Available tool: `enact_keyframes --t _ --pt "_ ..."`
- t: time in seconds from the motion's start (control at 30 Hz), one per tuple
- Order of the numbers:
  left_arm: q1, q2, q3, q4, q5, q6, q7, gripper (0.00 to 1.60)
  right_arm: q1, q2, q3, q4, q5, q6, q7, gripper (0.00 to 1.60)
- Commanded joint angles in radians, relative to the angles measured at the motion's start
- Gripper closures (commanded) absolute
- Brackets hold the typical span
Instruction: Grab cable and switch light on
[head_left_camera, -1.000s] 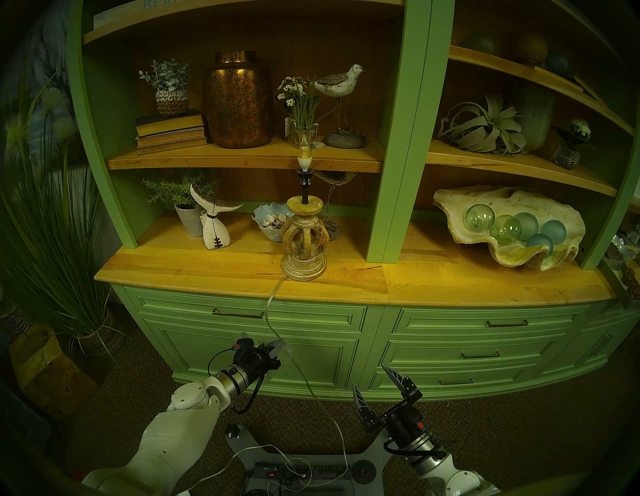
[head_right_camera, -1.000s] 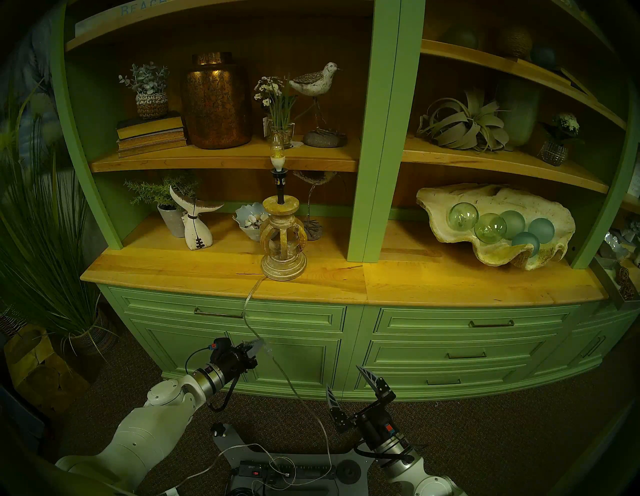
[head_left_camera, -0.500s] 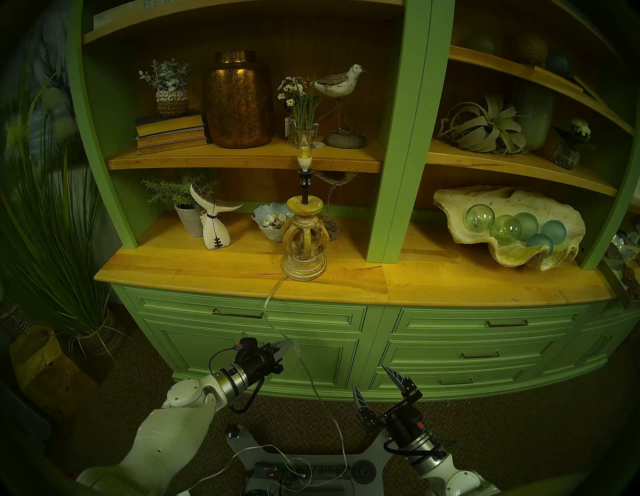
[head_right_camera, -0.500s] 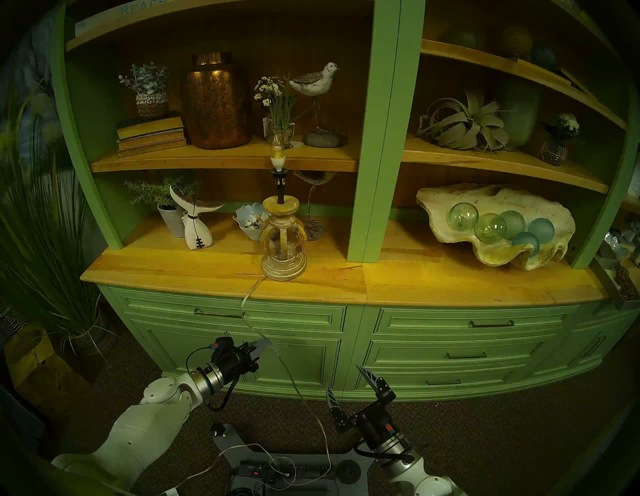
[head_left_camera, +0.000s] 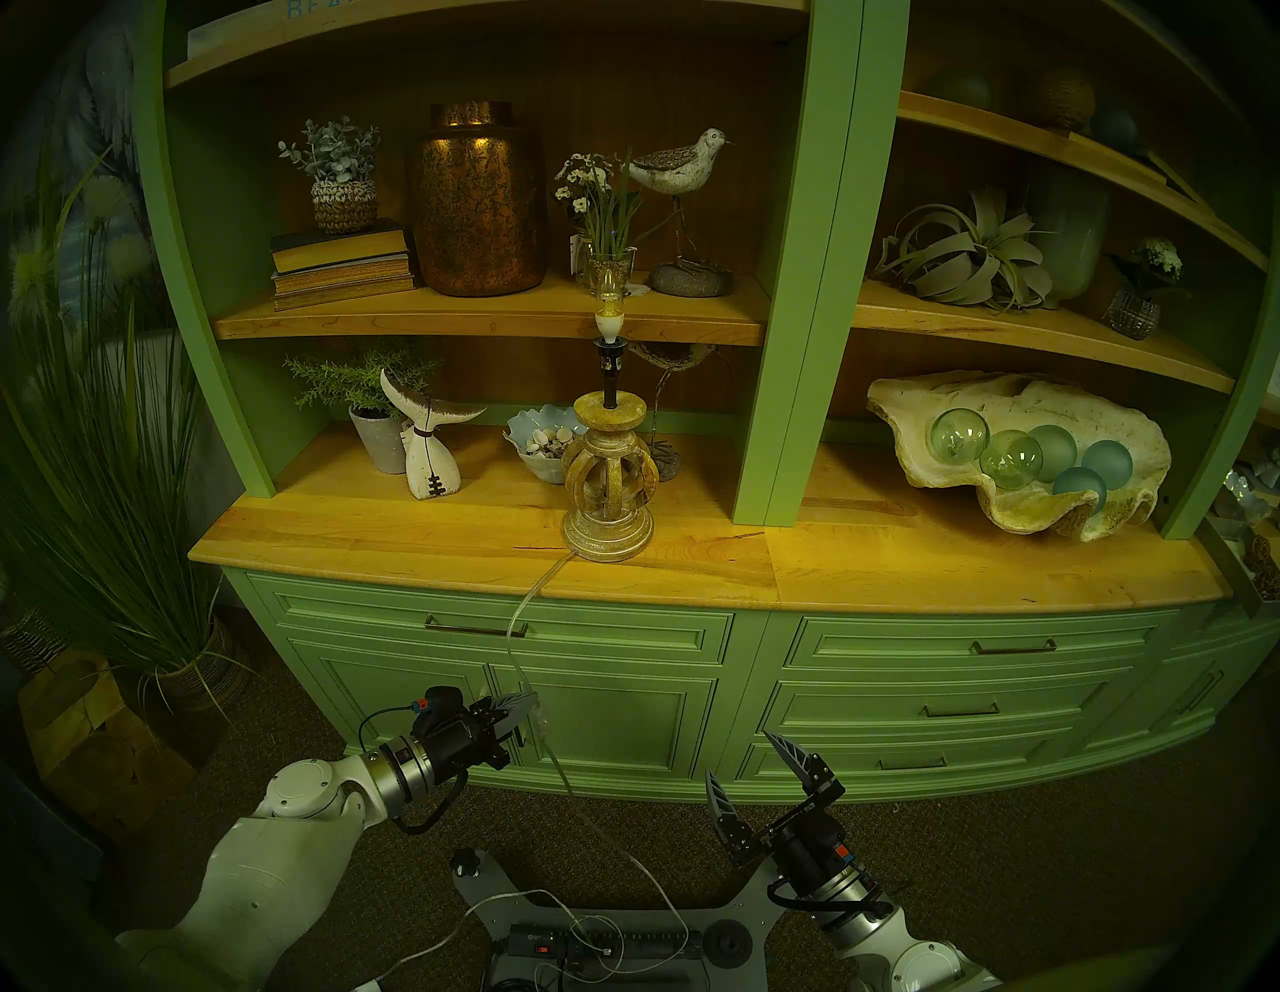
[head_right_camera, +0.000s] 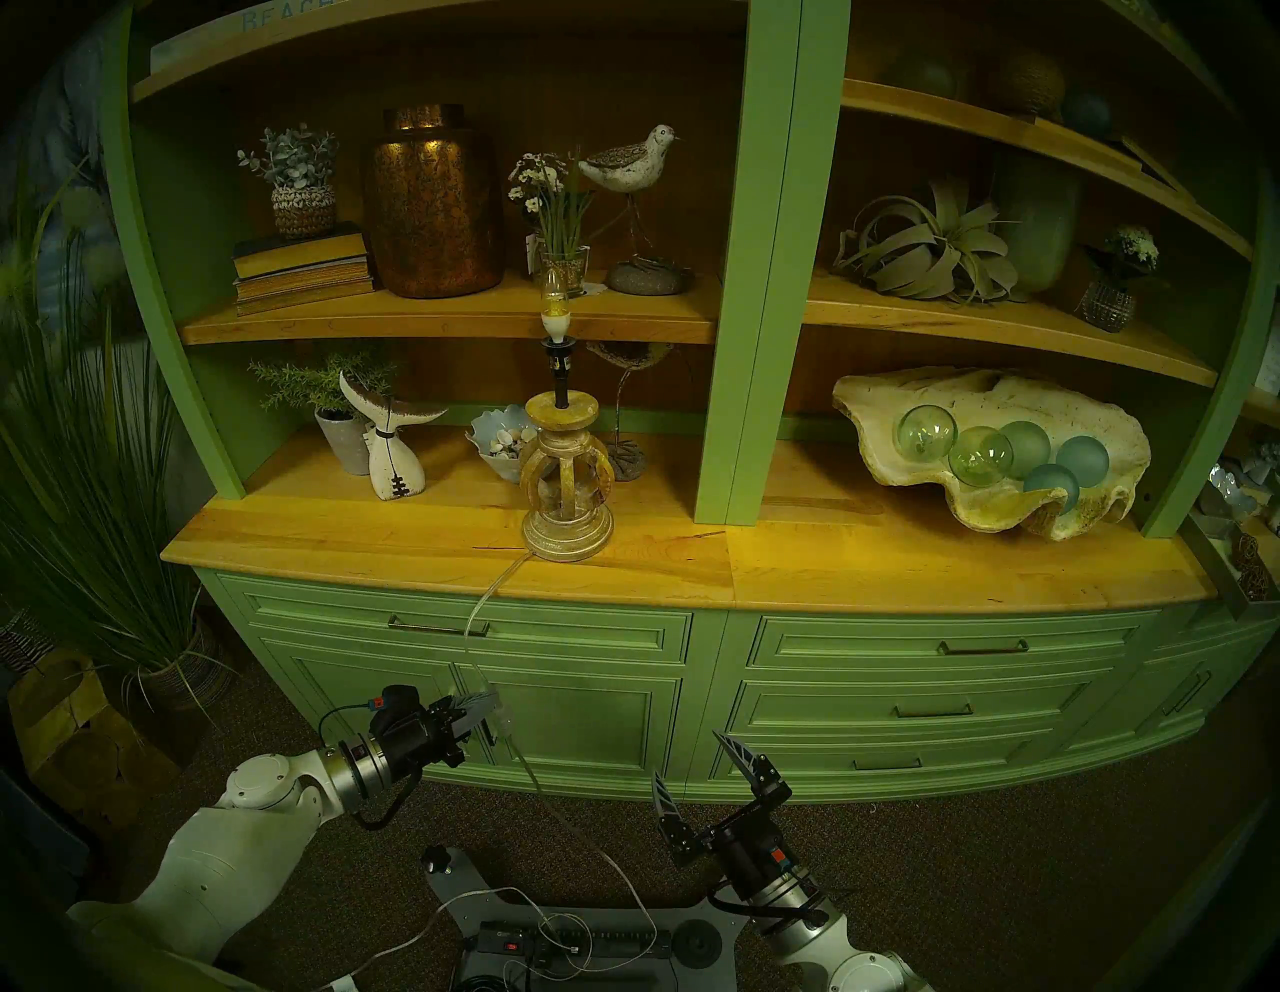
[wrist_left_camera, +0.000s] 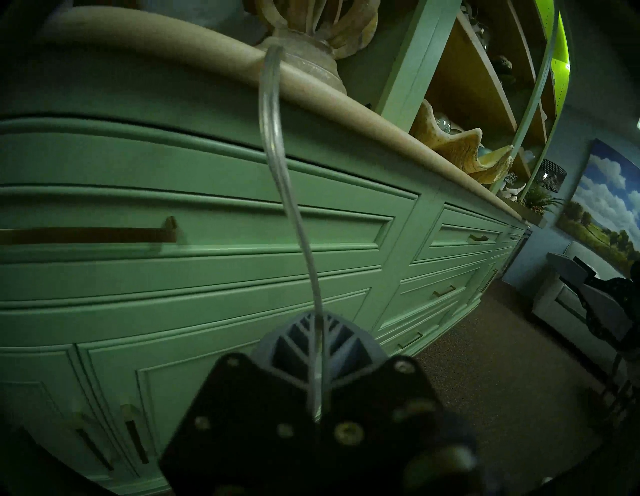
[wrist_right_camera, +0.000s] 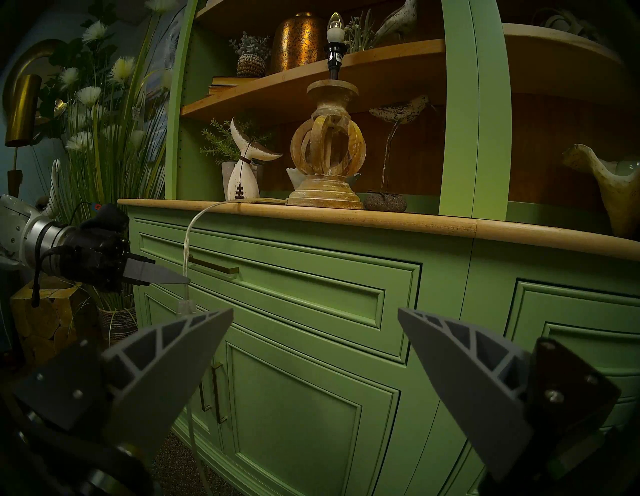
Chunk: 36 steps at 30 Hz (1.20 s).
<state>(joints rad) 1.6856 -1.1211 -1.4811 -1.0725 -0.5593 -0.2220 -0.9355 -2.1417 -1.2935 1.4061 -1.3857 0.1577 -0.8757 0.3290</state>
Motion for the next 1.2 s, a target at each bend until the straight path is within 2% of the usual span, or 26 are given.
enact_keyframes --t 0.0,0.27,0.4,0.47,0.57,0.7,0.77,0.8,0.93,1.0,1.07,1.1,1.13,1.17 --pt "-0.020 0.022 -0.050 -0.059 -0.064 -0.038 -0.069 1.60 0.002 0.001 0.000 -0.024 0.001 -0.009 0.002 0.00" --pt "-0.042 0.013 -0.067 -0.057 -0.123 -0.061 -0.176 1.60 0.002 0.000 0.002 -0.024 0.001 -0.009 0.004 0.00" --pt "-0.072 0.021 -0.059 -0.024 -0.153 -0.088 -0.271 1.60 0.002 0.000 0.003 -0.025 0.001 -0.009 0.005 0.00" --pt "-0.078 0.023 -0.054 -0.017 -0.155 -0.094 -0.272 1.60 0.002 0.000 0.003 -0.025 0.001 -0.009 0.006 0.00" --pt "-0.132 0.037 -0.050 0.035 -0.146 -0.116 -0.348 1.60 0.002 -0.002 0.003 -0.023 0.001 -0.009 0.006 0.00" --pt "-0.176 0.047 -0.034 0.059 -0.122 -0.118 -0.384 1.60 0.003 -0.003 0.004 -0.022 0.001 -0.009 0.007 0.00" --pt "-0.160 0.048 -0.040 0.038 -0.119 -0.115 -0.374 1.60 0.003 -0.003 0.004 -0.021 0.001 -0.009 0.008 0.00" --pt "-0.195 0.046 -0.030 0.070 -0.111 -0.121 -0.390 1.60 0.003 -0.003 0.005 -0.021 0.001 -0.009 0.008 0.00" --pt "-0.211 0.045 -0.036 0.076 -0.109 -0.122 -0.387 1.60 0.004 -0.004 0.005 -0.020 0.001 -0.009 0.009 0.00" --pt "-0.248 0.048 -0.030 0.093 -0.101 -0.127 -0.402 1.60 0.004 -0.005 0.006 -0.019 0.001 -0.009 0.010 0.00" --pt "-0.243 0.051 -0.032 0.081 -0.097 -0.125 -0.401 1.60 0.004 -0.005 0.006 -0.019 0.001 -0.009 0.010 0.00" --pt "-0.268 0.052 -0.023 0.105 -0.090 -0.128 -0.413 1.60 0.004 -0.005 0.006 -0.019 0.001 -0.009 0.010 0.00" --pt "-0.254 0.053 -0.029 0.088 -0.089 -0.128 -0.409 1.60 0.004 -0.005 0.006 -0.019 0.000 -0.009 0.010 0.00" --pt "-0.276 0.055 -0.023 0.110 -0.082 -0.135 -0.424 1.60 0.004 -0.006 0.007 -0.019 0.000 -0.009 0.011 0.00"
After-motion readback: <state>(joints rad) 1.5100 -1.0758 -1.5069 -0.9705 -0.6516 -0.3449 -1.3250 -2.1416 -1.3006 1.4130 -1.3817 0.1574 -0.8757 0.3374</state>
